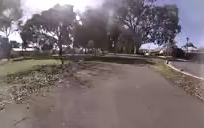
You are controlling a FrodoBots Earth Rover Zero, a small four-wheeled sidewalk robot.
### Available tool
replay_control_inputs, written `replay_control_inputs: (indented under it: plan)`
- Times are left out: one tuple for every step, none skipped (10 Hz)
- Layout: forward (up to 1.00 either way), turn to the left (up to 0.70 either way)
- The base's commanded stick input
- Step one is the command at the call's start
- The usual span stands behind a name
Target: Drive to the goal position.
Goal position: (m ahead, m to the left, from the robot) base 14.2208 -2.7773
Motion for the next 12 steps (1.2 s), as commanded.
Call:
replay_control_inputs:
  plan:
    - [0.7, 0.0]
    - [0.7, 0.0]
    - [0.7, -0.05]
    - [0.7, -0.15]
    - [0.7, -0.24]
    - [0.7, -0.31]
    - [0.7, -0.2]
    - [0.7, -0.09]
    - [0.7, 0.0]
    - [0.7, 0.0]
    - [0.7, 0.0]
    - [0.7, 0.0]
